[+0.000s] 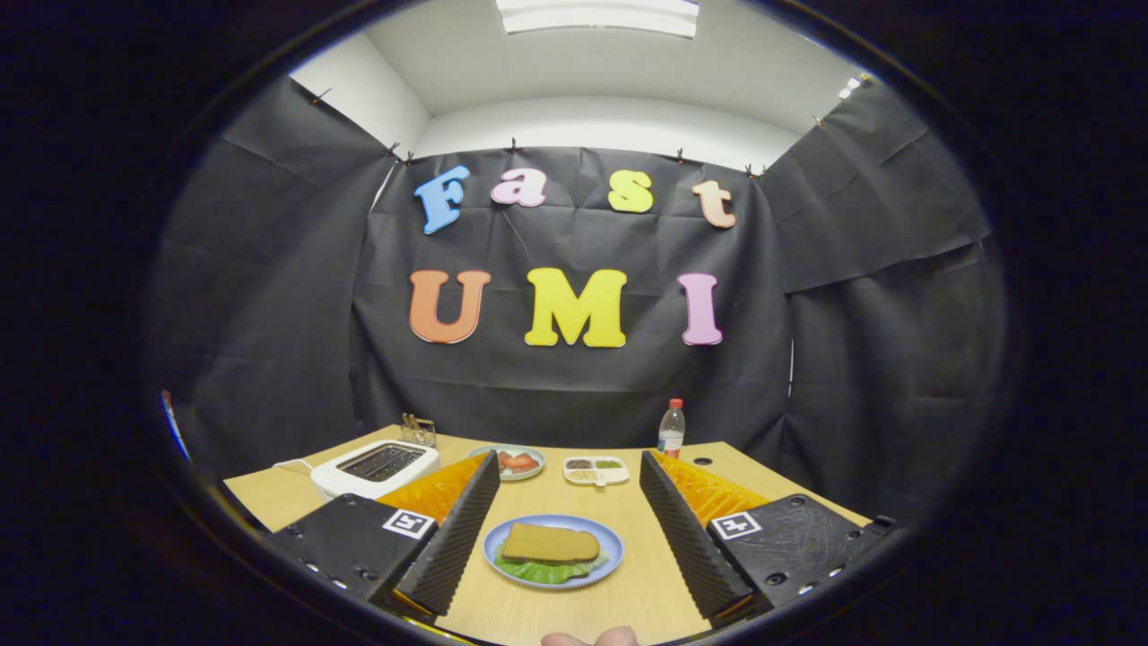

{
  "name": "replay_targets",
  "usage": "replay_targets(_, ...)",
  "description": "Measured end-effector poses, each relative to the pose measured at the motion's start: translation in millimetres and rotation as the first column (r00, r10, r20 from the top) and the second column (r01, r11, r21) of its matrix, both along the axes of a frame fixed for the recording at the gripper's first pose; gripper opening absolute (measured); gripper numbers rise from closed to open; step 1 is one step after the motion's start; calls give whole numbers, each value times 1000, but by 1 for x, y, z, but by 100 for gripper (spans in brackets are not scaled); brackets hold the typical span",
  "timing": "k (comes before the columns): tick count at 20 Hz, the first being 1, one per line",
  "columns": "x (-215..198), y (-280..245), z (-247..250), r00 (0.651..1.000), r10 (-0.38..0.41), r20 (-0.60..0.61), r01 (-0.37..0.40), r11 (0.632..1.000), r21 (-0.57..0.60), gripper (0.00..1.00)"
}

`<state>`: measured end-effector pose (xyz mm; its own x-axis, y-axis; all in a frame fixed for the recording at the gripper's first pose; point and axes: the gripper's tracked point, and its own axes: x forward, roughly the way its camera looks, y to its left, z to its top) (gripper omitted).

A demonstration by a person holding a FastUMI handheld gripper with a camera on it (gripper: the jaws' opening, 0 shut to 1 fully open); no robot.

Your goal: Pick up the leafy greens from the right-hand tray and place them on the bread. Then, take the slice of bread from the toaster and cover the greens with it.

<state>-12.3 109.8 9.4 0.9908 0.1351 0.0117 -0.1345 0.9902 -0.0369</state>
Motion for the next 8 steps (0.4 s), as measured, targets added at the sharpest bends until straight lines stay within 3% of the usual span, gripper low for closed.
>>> replay_targets(8,-1,-3,-2,1000,-5,-8,5,1000,1,96)
